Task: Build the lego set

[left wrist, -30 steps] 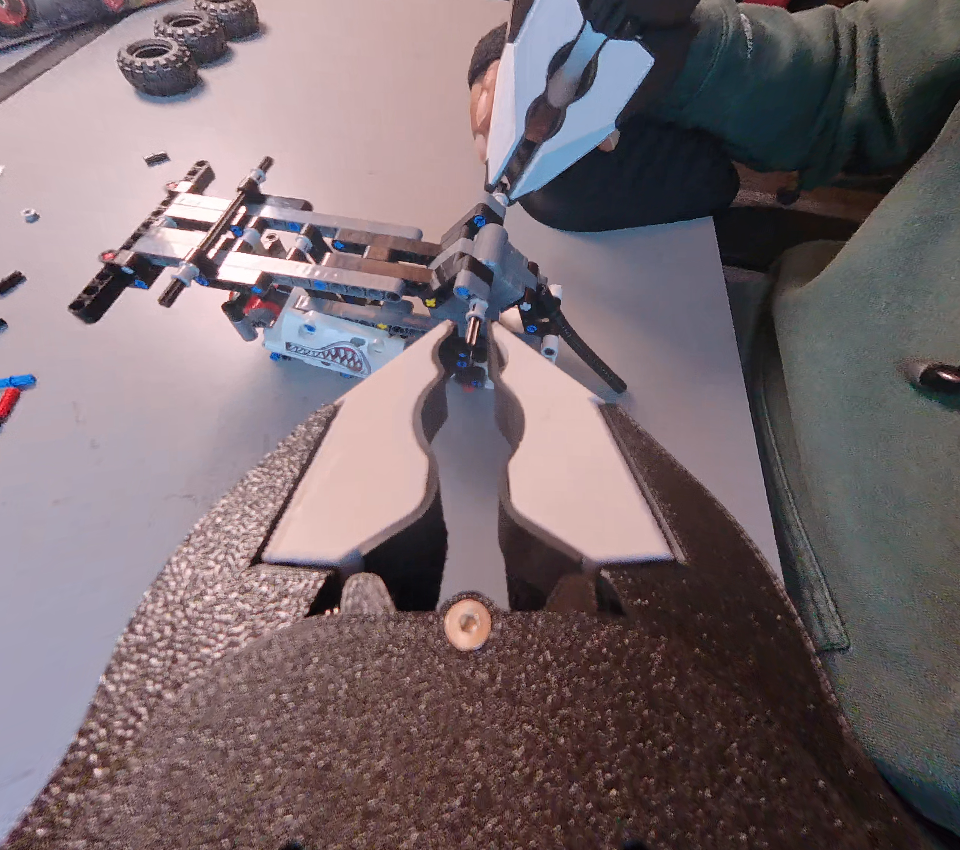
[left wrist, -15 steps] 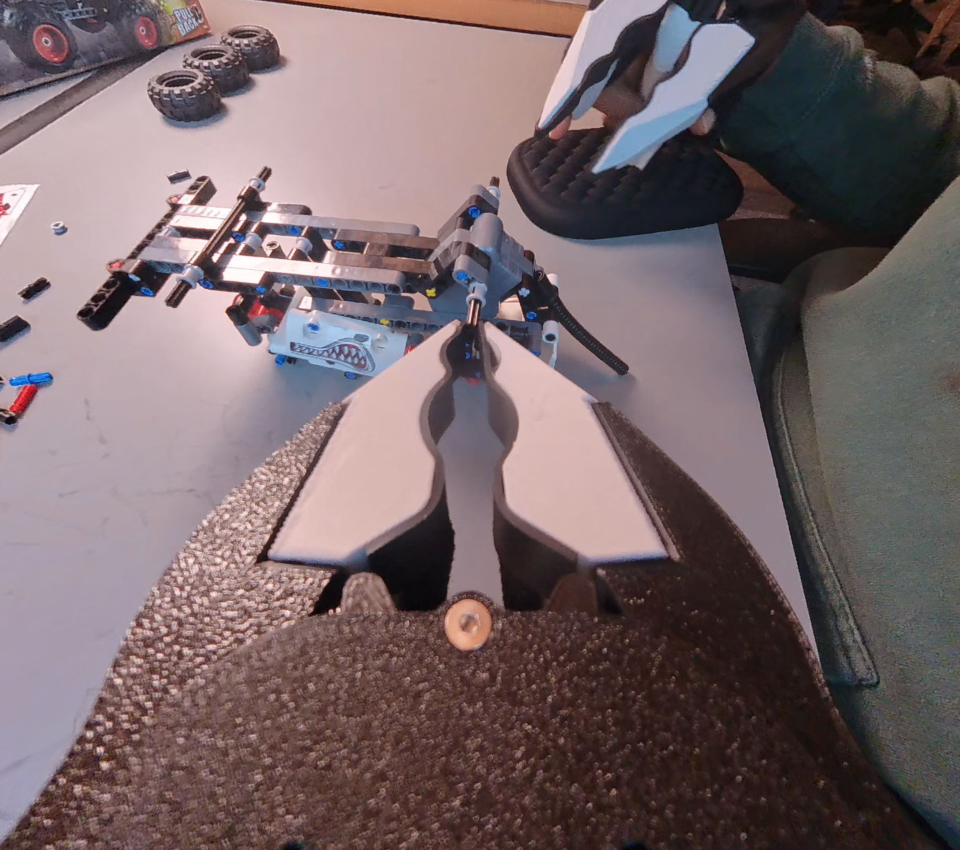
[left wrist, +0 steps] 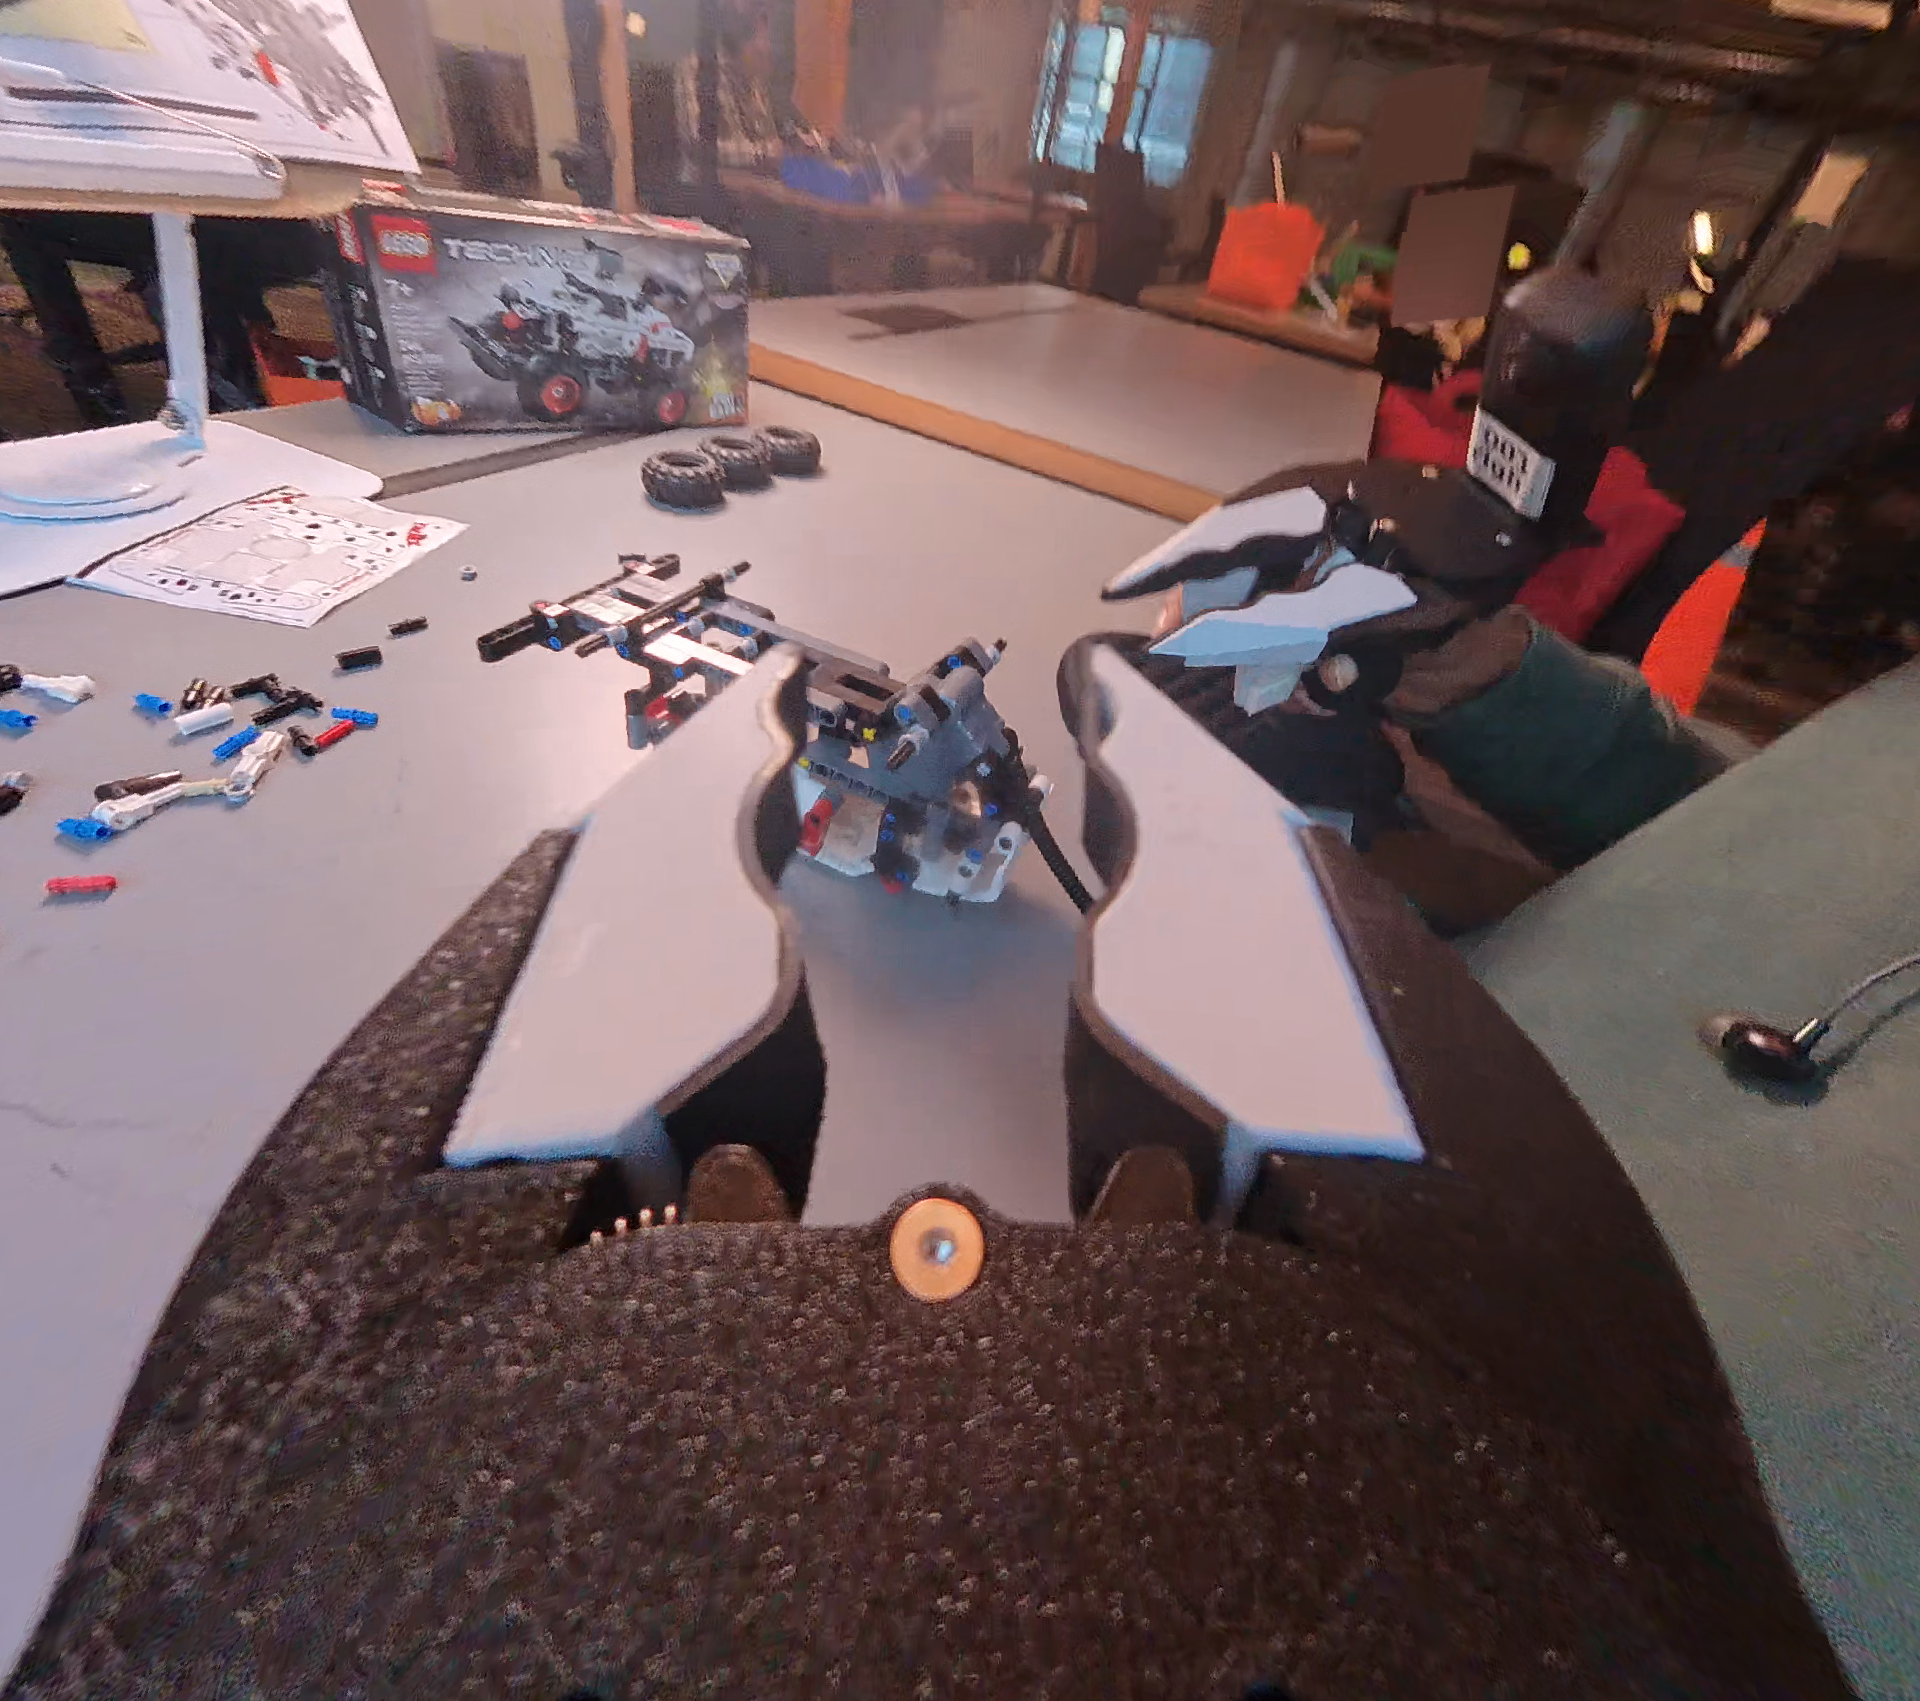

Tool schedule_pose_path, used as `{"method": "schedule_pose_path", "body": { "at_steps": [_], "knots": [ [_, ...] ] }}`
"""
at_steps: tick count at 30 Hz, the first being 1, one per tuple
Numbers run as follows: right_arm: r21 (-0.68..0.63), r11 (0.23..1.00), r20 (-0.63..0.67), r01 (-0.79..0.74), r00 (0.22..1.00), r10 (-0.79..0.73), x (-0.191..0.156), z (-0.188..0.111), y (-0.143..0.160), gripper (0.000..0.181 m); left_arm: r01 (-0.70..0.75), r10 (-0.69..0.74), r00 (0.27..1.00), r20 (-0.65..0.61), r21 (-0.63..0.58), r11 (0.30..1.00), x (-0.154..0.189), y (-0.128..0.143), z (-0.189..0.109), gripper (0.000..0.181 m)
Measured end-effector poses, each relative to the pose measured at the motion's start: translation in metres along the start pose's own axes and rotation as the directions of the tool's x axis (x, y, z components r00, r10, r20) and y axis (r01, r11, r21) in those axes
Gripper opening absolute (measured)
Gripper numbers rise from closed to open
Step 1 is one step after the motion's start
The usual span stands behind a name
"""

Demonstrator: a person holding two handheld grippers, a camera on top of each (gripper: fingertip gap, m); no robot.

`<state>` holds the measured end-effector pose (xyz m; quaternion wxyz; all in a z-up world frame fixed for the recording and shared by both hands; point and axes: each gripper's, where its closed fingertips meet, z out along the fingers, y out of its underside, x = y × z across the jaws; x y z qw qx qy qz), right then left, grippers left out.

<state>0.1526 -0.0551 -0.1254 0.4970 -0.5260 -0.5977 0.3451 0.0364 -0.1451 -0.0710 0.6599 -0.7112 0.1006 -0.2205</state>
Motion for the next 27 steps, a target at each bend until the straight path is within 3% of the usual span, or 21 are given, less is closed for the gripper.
{"method": "schedule_pose_path", "body": {
  "at_steps": [1,3,8,14,17,27],
  "knots": [
    [0.040,0.999,0.000,0.007,1.000,-0.007,-0.001,-0.001,-0.006,0.009,0.021,-0.022,1.000,0.018,0.053,0.998,0.000,-0.004,-0.005,0.032],
    [0.103,0.994,-0.029,0.031,0.999,-0.029,0.000,-0.001,-0.016,0.000,0.049,-0.057,0.996,0.064,0.123,0.991,-0.002,-0.006,-0.013,0.000],
    [0.094,0.995,-0.068,0.034,0.997,-0.028,0.000,0.009,-0.014,0.001,0.056,-0.069,0.992,0.104,0.126,0.991,-0.006,0.002,-0.019,0.000],
    [0.048,0.996,-0.120,-0.081,0.989,0.087,0.004,0.029,-0.020,0.051,0.043,-0.050,0.992,0.117,0.063,0.997,-0.006,0.015,-0.013,0.003],
    [-0.029,0.998,-0.133,-0.063,0.989,0.059,-0.001,0.054,-0.015,0.064,0.054,-0.059,0.993,0.107,0.049,0.997,-0.010,0.020,-0.007,0.009],
    [-0.142,0.990,-0.113,-0.027,0.994,0.011,0.021,0.093,-0.009,0.044,0.165,-0.168,0.985,0.028,0.086,0.983,-0.016,0.022,-0.007,0.016]
  ]
}}
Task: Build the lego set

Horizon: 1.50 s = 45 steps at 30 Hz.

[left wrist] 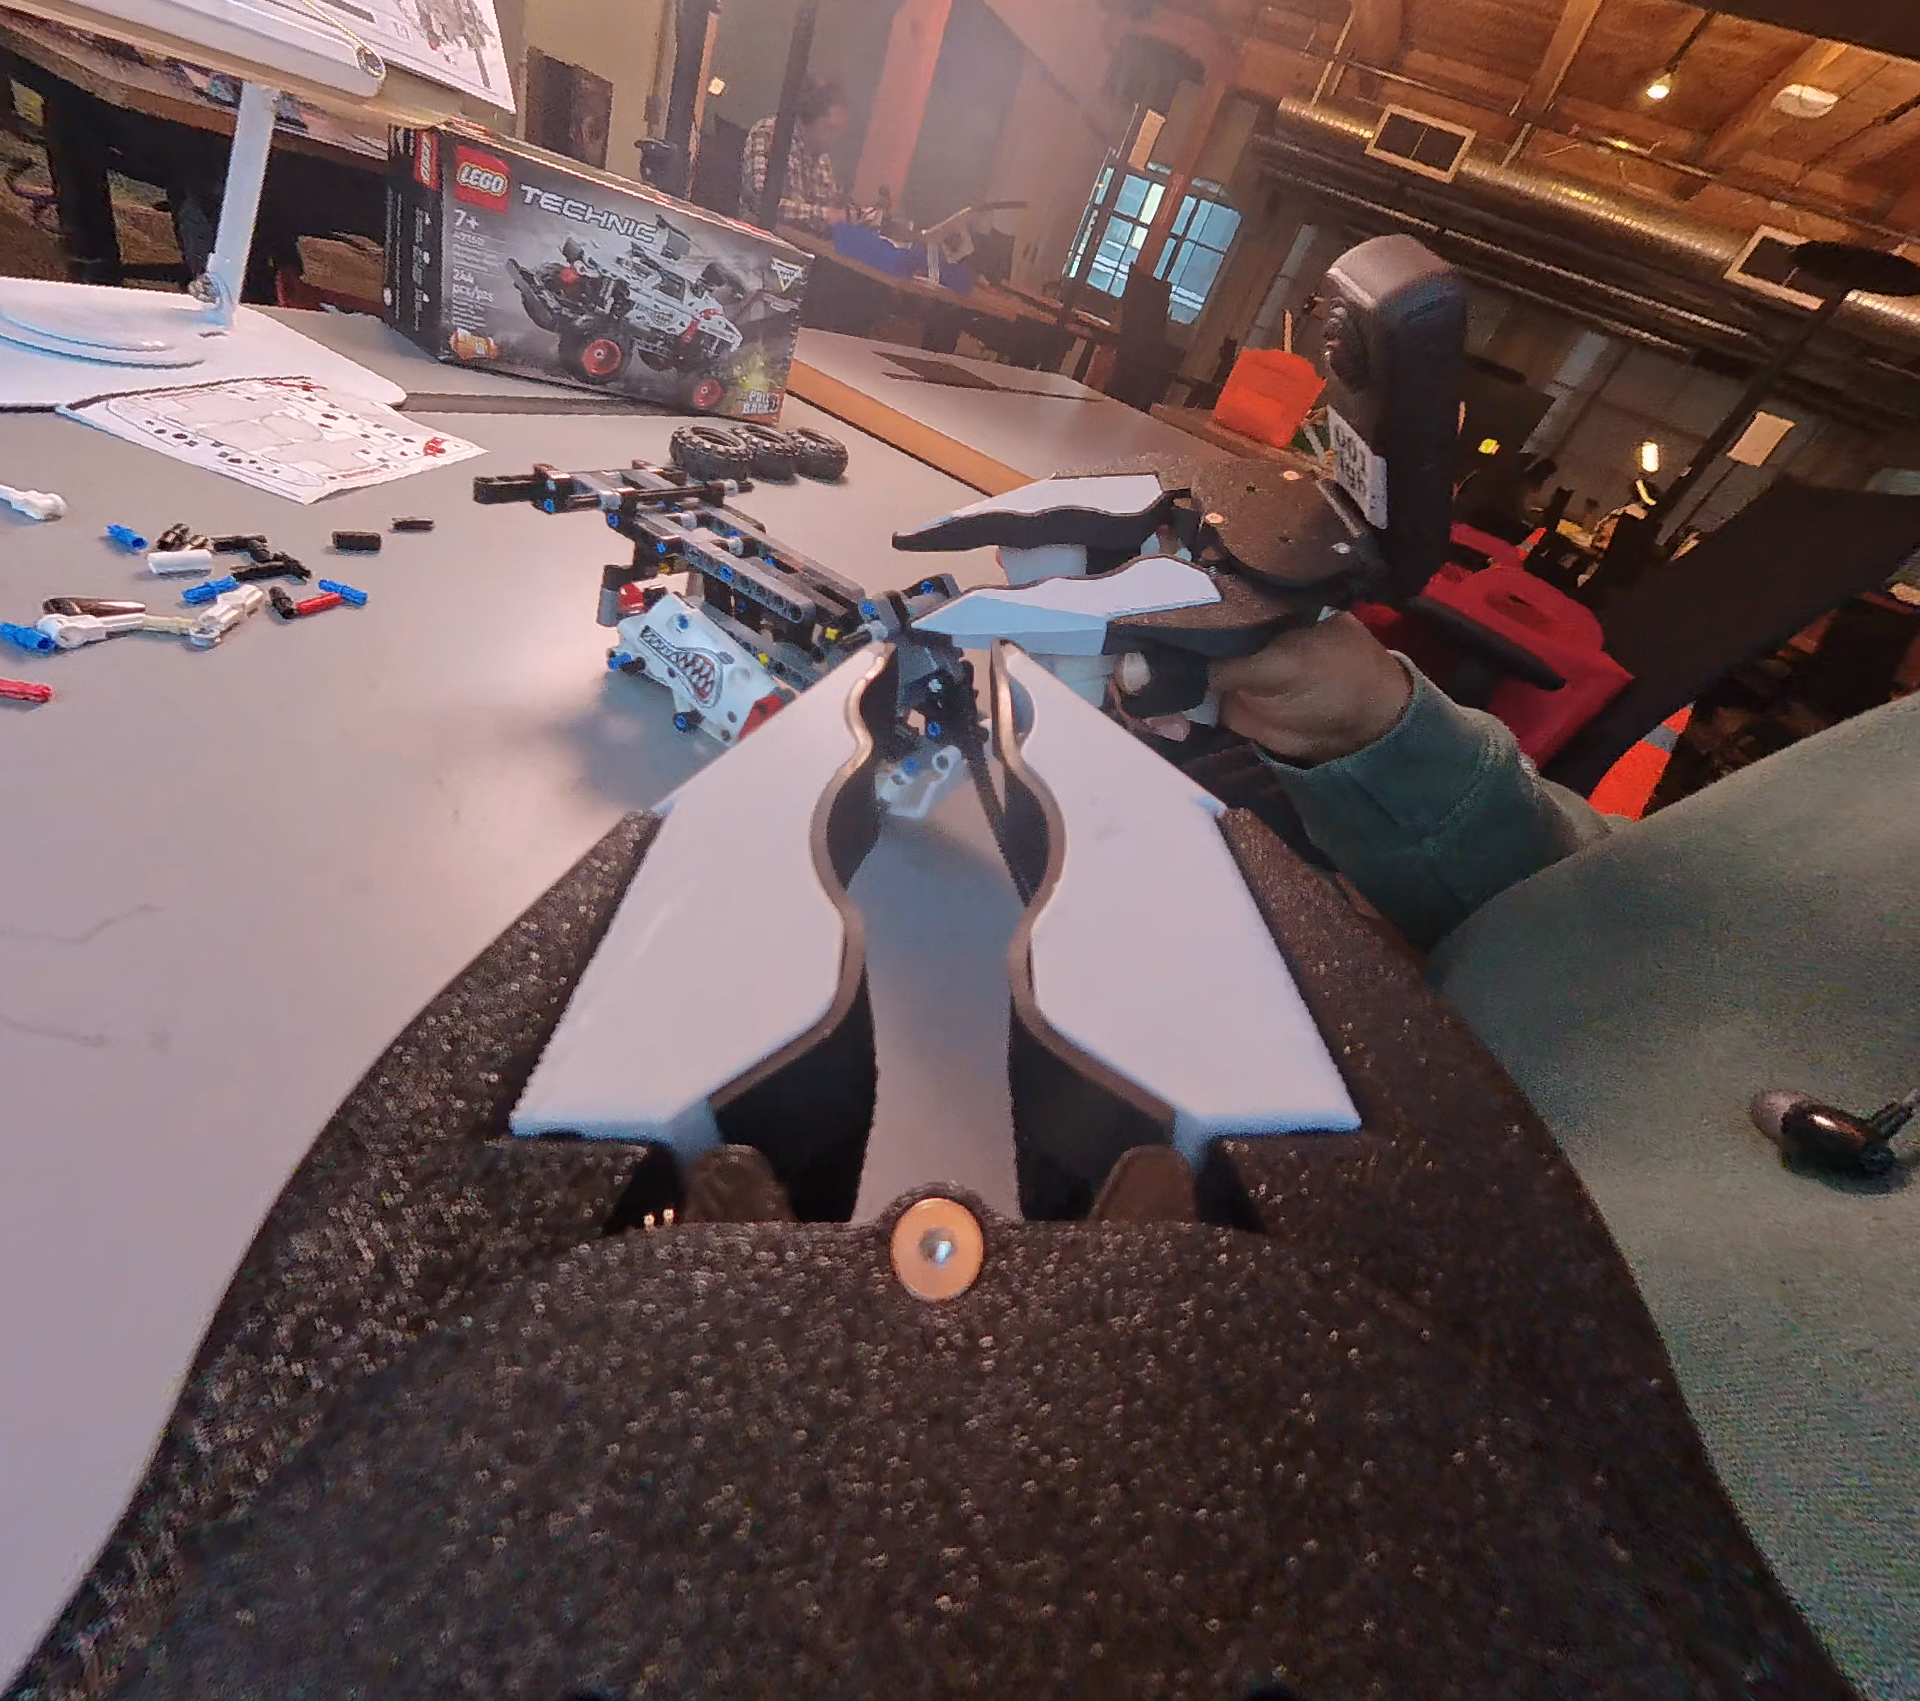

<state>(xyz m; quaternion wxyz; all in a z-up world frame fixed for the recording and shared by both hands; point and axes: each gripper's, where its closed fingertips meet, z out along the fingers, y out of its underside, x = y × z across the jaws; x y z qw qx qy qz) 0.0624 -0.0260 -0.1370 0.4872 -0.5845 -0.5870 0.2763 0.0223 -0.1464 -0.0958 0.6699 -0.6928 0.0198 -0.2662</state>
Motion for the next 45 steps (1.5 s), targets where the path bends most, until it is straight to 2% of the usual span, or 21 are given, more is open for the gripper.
{"method": "schedule_pose_path", "body": {
  "at_steps": [7,12,15,19,22,25,28,31,34,38,40,42,45],
  "knots": [
    [-0.045,0.999,0.024,-0.010,1.000,0.011,0.033,0.008,0.007,0.053,0.033,-0.032,0.999,-0.018,0.035,0.999,-0.002,-0.006,-0.004,0.019],
    [-0.024,0.999,0.035,0.027,0.999,-0.026,0.033,-0.002,0.011,0.056,-0.003,0.003,1.000,0.012,-0.033,0.999,0.000,0.001,0.004,0.030],
    [0.008,0.999,0.037,0.052,0.998,-0.052,0.038,-0.015,0.008,0.059,-0.028,0.028,1.000,0.010,-0.054,0.998,0.001,-0.010,0.005,0.033],
    [0.068,0.997,0.021,0.034,0.999,-0.036,0.058,-0.032,-0.001,0.059,-0.134,0.146,0.986,0.082,-0.136,0.982,-0.028,-0.027,0.013,0.038],
    [0.162,0.986,0.025,-0.028,0.999,0.024,0.080,-0.039,-0.019,0.057,-0.218,0.242,0.964,0.114,-0.189,0.957,-0.061,-0.040,0.032,0.042],
    [0.257,0.963,0.014,-0.082,0.997,0.081,0.110,-0.032,-0.044,0.055,-0.311,0.335,0.922,0.195,-0.147,0.939,-0.104,-0.061,0.058,0.043],
    [0.335,0.938,-0.048,-0.088,0.993,0.110,0.151,-0.011,-0.071,0.055,-0.356,0.355,0.887,0.295,-0.051,0.933,-0.148,-0.086,0.081,0.043],
    [0.393,0.916,-0.119,-0.079,0.984,0.136,0.198,0.023,-0.097,0.056,-0.388,0.365,0.847,0.387,-0.021,0.922,-0.194,-0.098,0.094,0.043],
    [0.366,0.928,-0.210,-0.073,0.965,0.158,0.254,0.075,-0.107,0.068,-0.355,0.343,0.837,0.427,-0.053,0.933,-0.228,-0.087,0.096,0.044],
    [0.286,0.952,-0.263,-0.104,0.947,0.183,0.312,0.151,-0.111,0.078,-0.349,0.359,0.844,0.400,-0.099,0.932,-0.230,-0.067,0.092,0.042],
    [0.276,0.959,-0.276,-0.054,0.952,0.134,0.321,0.178,-0.125,0.065,-0.357,0.377,0.843,0.383,-0.125,0.926,-0.226,-0.059,0.092,0.040],
    [0.252,0.966,-0.262,0.064,0.965,0.004,0.310,0.204,-0.141,0.039,-0.358,0.385,0.850,0.359,-0.143,0.923,-0.223,-0.053,0.095,0.040],
    [0.100,0.970,-0.284,0.222,0.941,-0.186,0.300,0.246,-0.136,0.032,-0.351,0.384,0.863,0.327,-0.159,0.923,-0.222,-0.047,0.101,0.039]
  ]
}}
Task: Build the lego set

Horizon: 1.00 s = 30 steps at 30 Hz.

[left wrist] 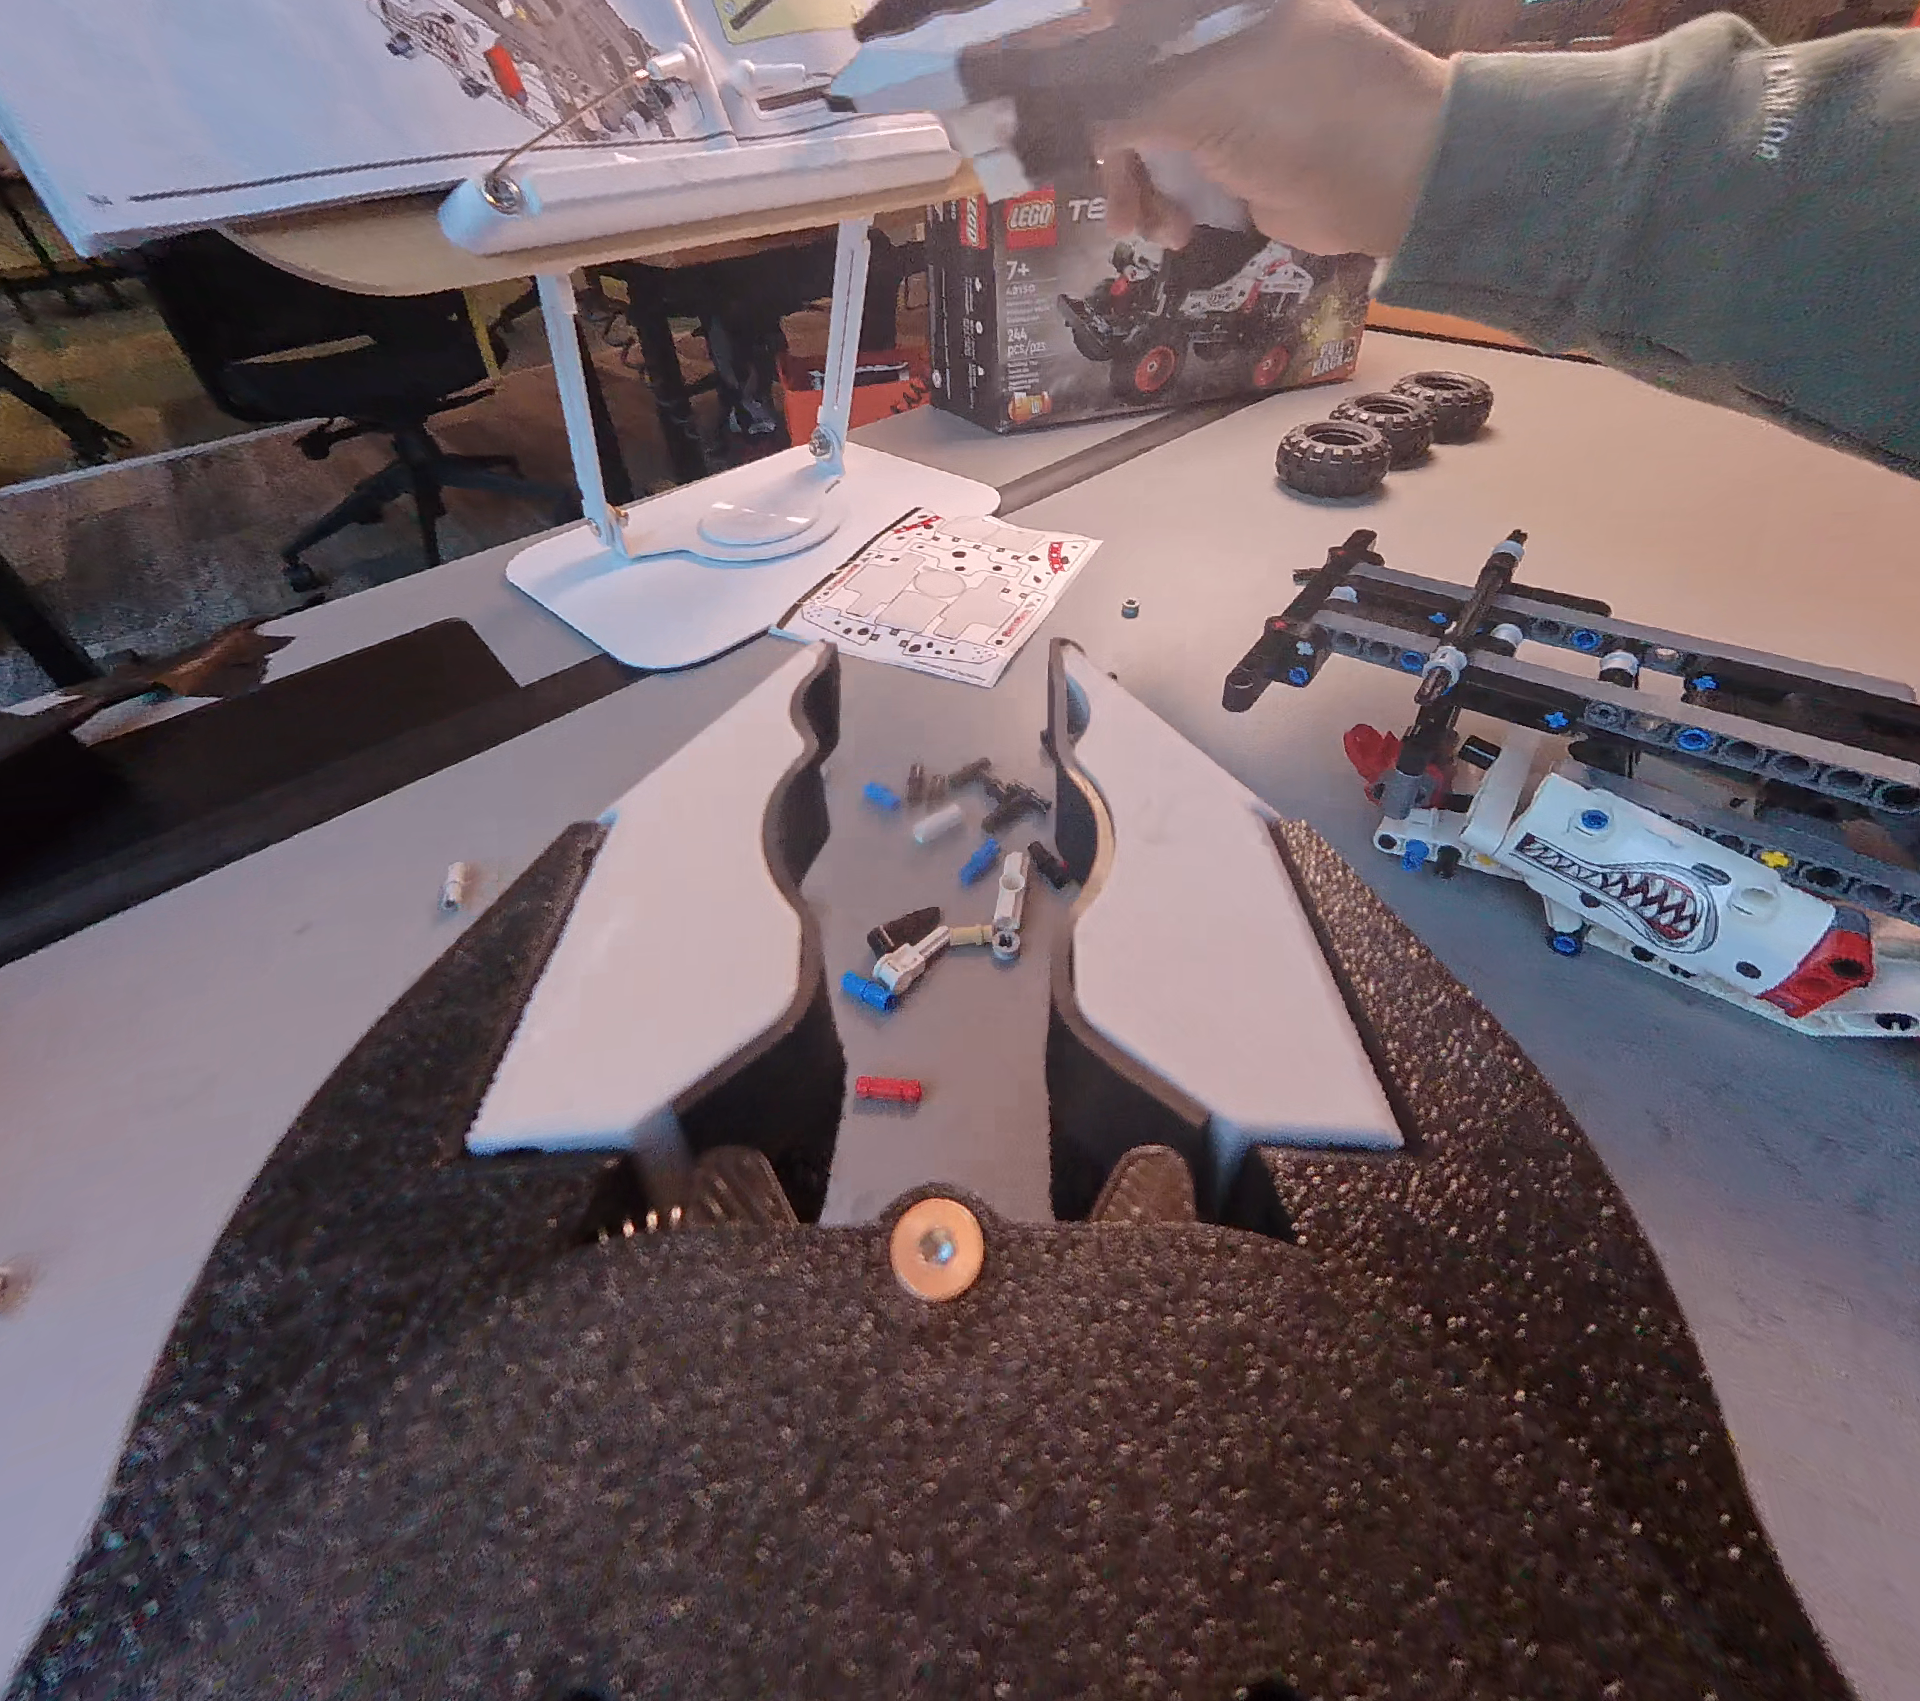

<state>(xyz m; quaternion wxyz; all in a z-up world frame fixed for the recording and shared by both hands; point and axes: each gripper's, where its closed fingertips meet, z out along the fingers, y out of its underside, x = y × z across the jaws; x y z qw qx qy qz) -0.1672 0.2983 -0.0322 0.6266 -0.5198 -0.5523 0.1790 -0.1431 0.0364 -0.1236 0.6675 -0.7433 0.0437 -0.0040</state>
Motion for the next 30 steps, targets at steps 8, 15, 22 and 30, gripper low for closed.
{"method": "schedule_pose_path", "body": {
  "at_steps": [8,15,22,30],
  "knots": [
    [-0.037,0.972,0.140,0.234,0.964,-0.226,-0.020,0.012,0.004,0.005,-0.033,0.032,0.999,-0.034,-0.025,0.999,-0.003,-0.024,0.031,0.039],
    [0.004,1.000,0.093,0.018,0.996,-0.018,0.010,-0.013,-0.012,0.034,-0.032,0.032,0.999,0.032,0.000,0.999,-0.085,-0.129,0.139,0.022],
    [-0.051,0.961,-0.112,-0.273,0.958,0.266,0.076,-0.014,0.016,0.079,-0.196,0.186,0.980,-0.064,-0.261,0.945,-0.085,-0.087,0.207,0.002],
    [-0.041,0.948,-0.221,-0.315,0.928,0.299,0.068,0.012,0.011,0.067,-0.015,0.011,0.998,-0.059,-0.069,0.998,-0.090,-0.125,0.158,0.020]
  ]
}}
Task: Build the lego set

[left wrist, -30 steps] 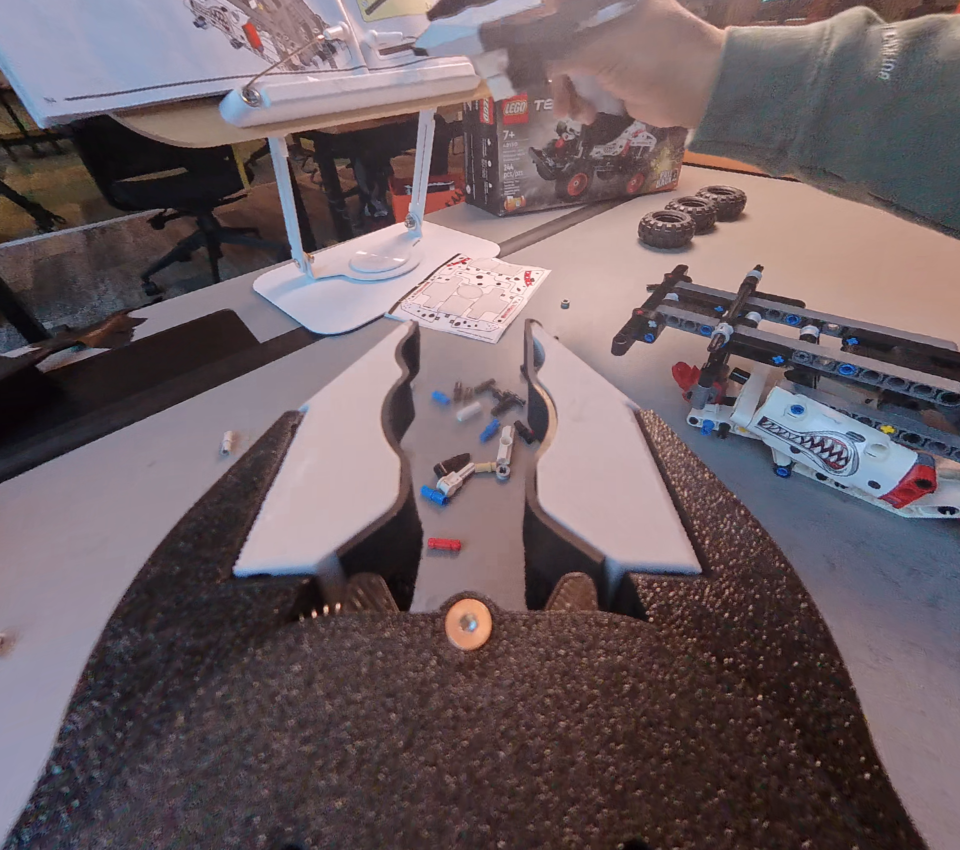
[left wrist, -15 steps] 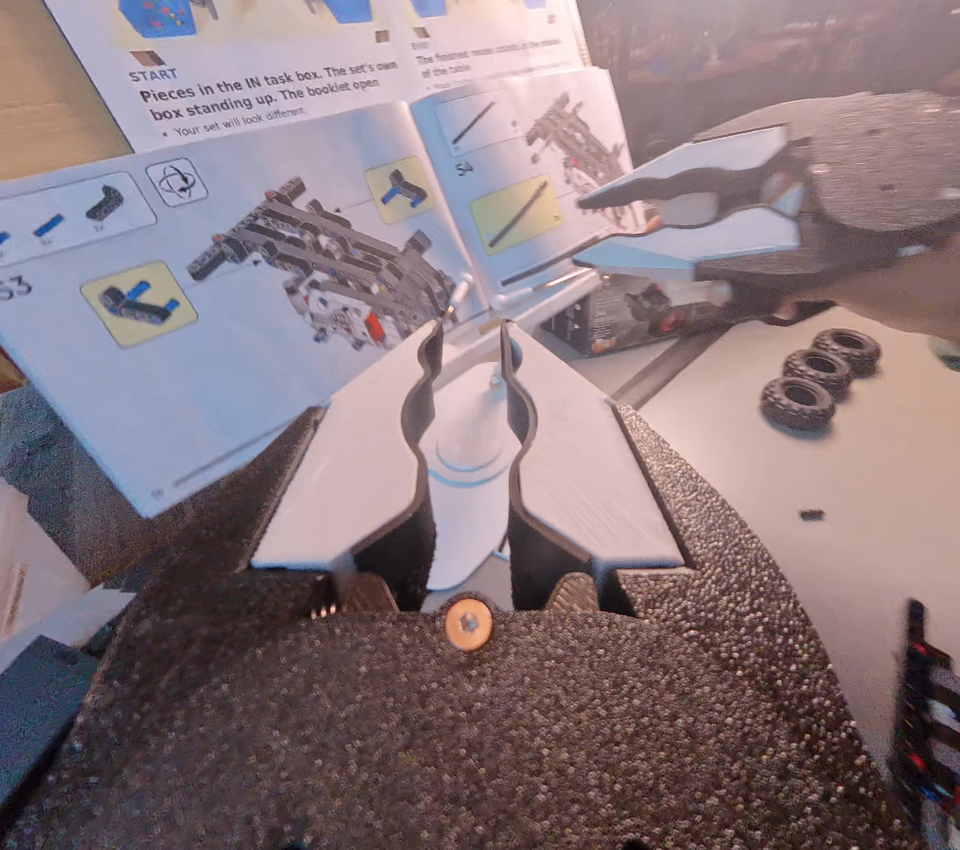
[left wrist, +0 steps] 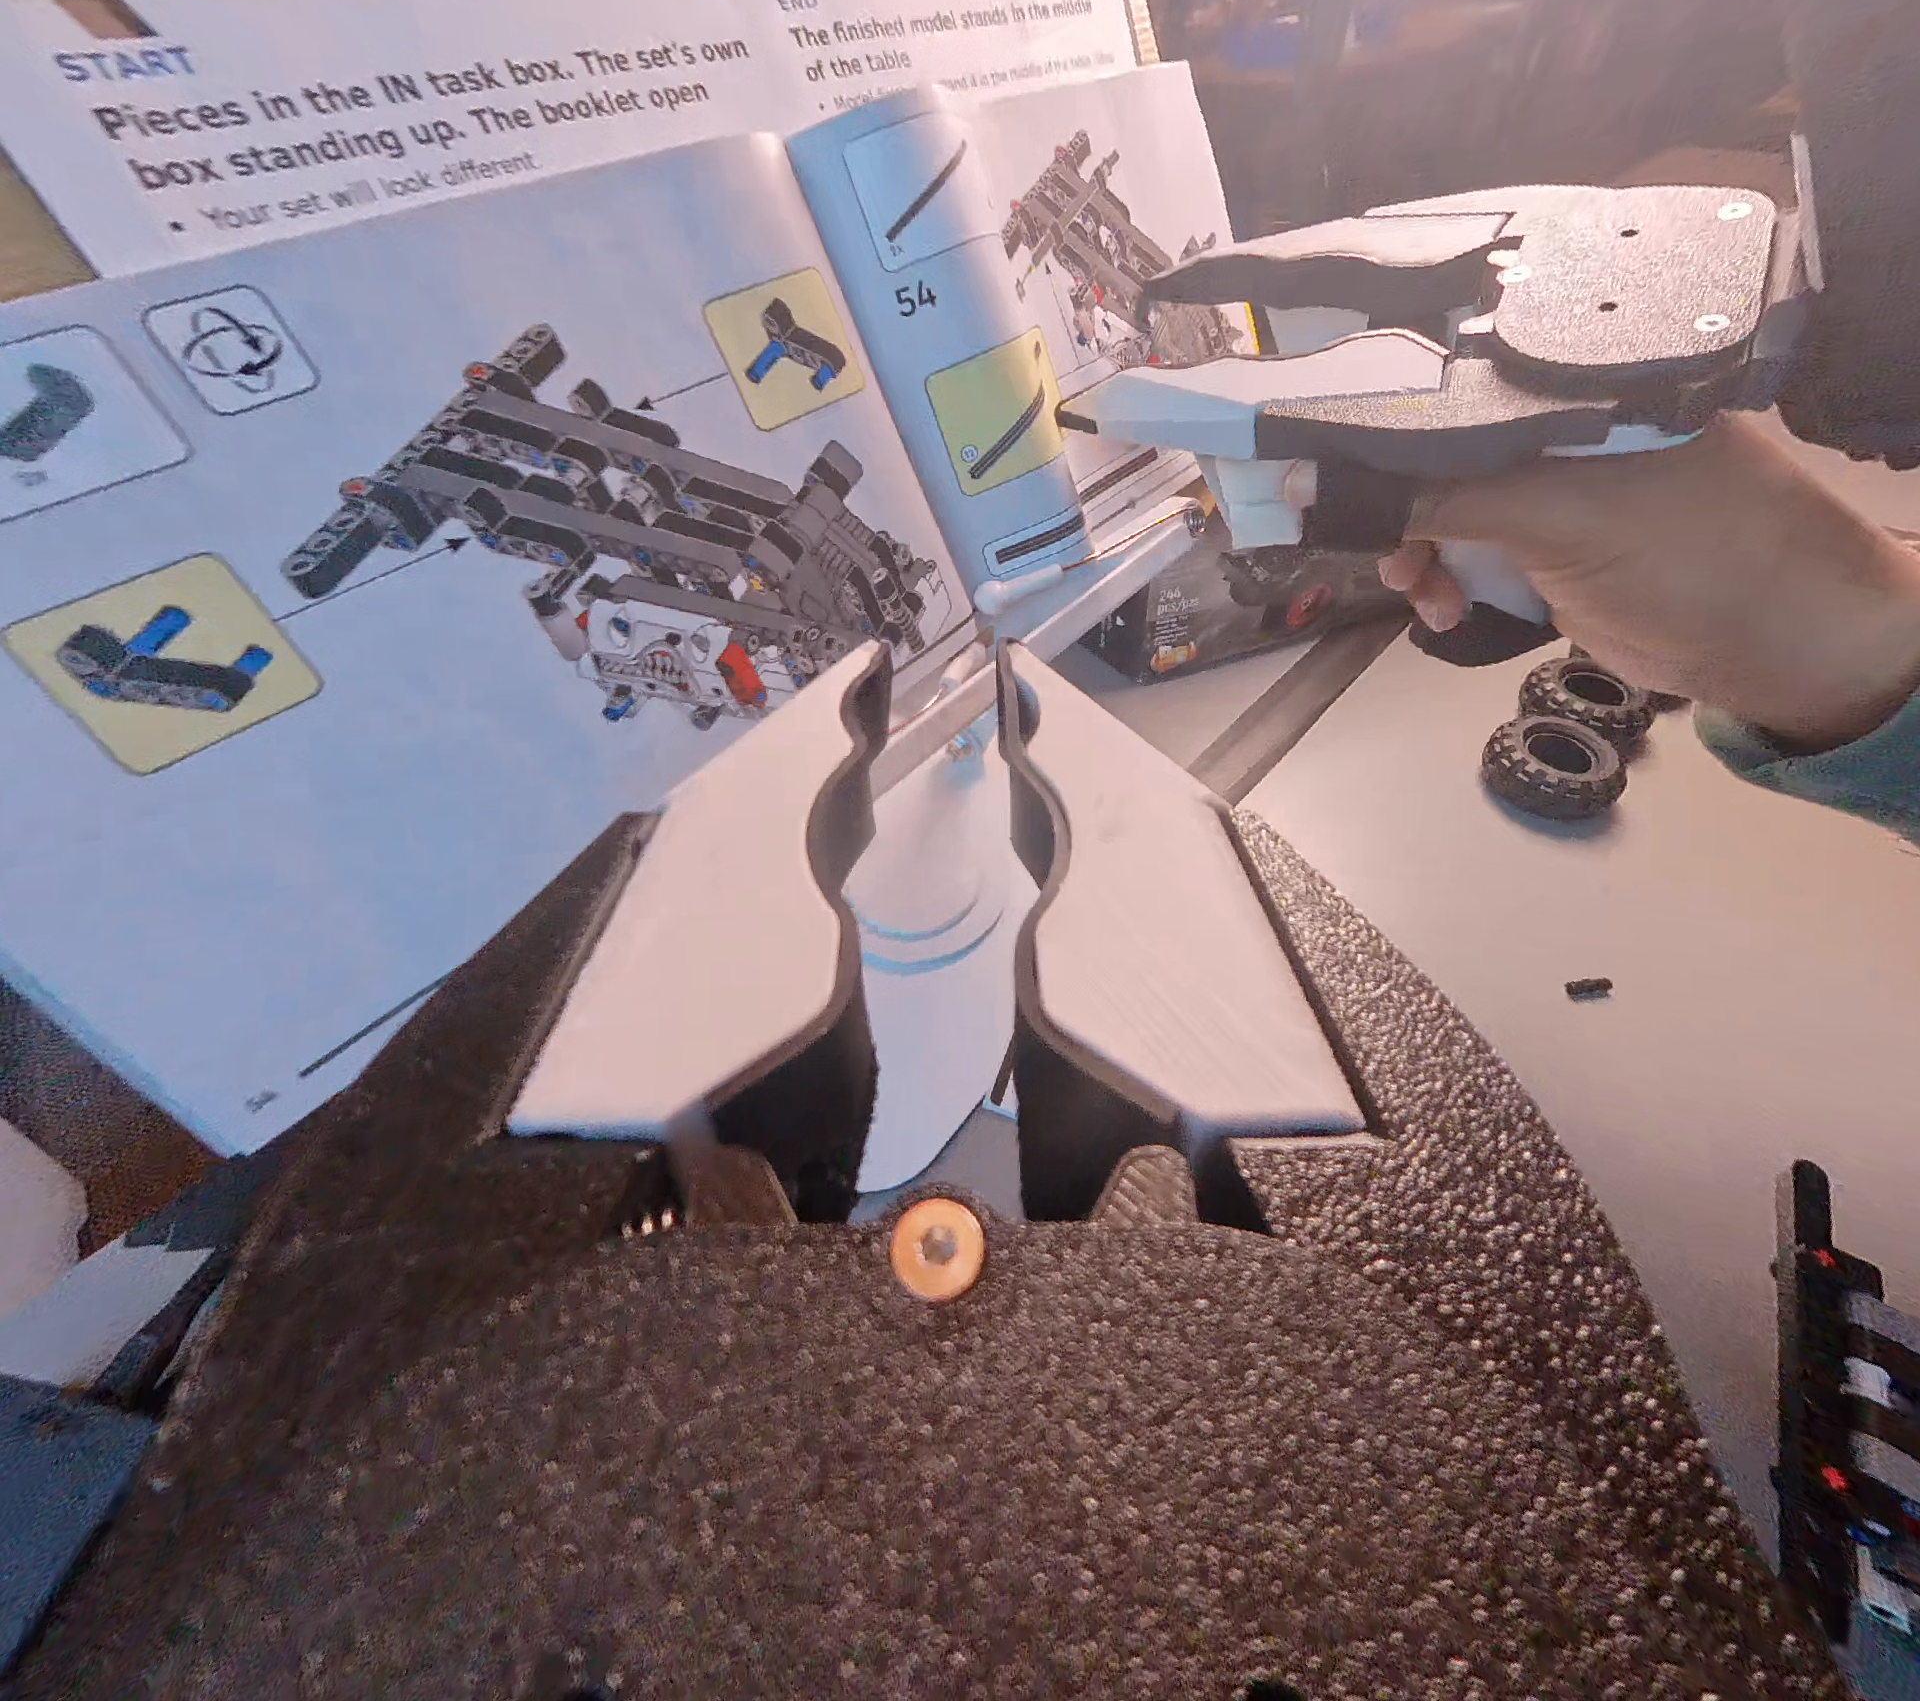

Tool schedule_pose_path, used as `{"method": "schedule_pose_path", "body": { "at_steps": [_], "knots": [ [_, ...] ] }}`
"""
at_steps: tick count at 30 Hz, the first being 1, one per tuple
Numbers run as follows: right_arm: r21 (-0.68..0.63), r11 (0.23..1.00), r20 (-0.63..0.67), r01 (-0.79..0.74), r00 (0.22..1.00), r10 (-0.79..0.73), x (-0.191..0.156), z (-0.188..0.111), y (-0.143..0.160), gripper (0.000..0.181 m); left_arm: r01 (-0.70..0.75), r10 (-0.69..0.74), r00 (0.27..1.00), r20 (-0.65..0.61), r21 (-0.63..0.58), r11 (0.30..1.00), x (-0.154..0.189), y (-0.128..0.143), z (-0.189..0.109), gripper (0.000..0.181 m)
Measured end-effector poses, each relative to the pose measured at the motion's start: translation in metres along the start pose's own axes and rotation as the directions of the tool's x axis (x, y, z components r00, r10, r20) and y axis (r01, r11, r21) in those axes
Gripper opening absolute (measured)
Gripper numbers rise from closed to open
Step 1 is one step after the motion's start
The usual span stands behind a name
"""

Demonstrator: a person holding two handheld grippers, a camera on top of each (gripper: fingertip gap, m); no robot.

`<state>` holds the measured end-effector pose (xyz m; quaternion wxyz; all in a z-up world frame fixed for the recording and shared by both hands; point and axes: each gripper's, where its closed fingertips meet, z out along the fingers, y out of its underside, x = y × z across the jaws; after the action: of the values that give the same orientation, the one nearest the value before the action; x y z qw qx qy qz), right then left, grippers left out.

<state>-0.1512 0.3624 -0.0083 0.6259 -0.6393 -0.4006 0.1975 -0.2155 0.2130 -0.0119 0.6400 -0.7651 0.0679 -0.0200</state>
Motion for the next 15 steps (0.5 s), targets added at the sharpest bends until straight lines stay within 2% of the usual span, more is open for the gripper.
{"method": "schedule_pose_path", "body": {
  "at_steps": [3,5,6,7,9,11,13,15],
  "knots": [
    [0.011,0.999,0.025,0.047,0.999,-0.048,-0.019,0.001,-0.003,0.032,-0.018,0.019,0.999,0.027,-0.017,1.000,-0.007,0.003,-0.012,0.025],
    [0.003,0.997,0.045,0.076,0.996,-0.076,-0.029,0.001,-0.005,0.024,-0.004,0.004,1.000,0.016,-0.007,1.000,-0.006,0.000,-0.018,0.027],
    [0.005,0.997,0.045,0.081,0.996,-0.081,-0.030,0.000,-0.008,0.025,0.007,-0.007,1.000,0.011,0.000,1.000,-0.005,-0.003,-0.020,0.028],
    [0.017,0.997,0.036,0.072,0.997,-0.072,-0.028,-0.003,-0.012,0.033,0.014,-0.014,1.000,0.009,0.004,1.000,-0.005,-0.004,-0.023,0.029],
    [0.053,0.999,0.017,0.005,1.000,-0.006,-0.016,-0.010,-0.020,0.063,0.012,-0.012,1.000,0.010,0.011,1.000,-0.004,-0.006,-0.030,0.029],
    [0.044,0.995,0.027,-0.092,0.996,0.090,-0.007,-0.010,-0.019,0.080,0.008,-0.008,1.000,0.015,0.016,1.000,-0.004,-0.007,-0.034,0.029],
    [-0.017,0.992,0.087,-0.125,0.988,0.126,-0.017,0.000,-0.007,0.082,0.017,-0.017,1.000,0.009,0.015,1.000,-0.002,-0.007,-0.032,0.031],
    [-0.008,0.997,0.132,-0.082,0.988,0.083,-0.032,0.001,-0.010,0.071,0.030,-0.030,1.000,-0.004,0.011,0.999,0.003,-0.007,-0.028,0.033]
  ]
}}
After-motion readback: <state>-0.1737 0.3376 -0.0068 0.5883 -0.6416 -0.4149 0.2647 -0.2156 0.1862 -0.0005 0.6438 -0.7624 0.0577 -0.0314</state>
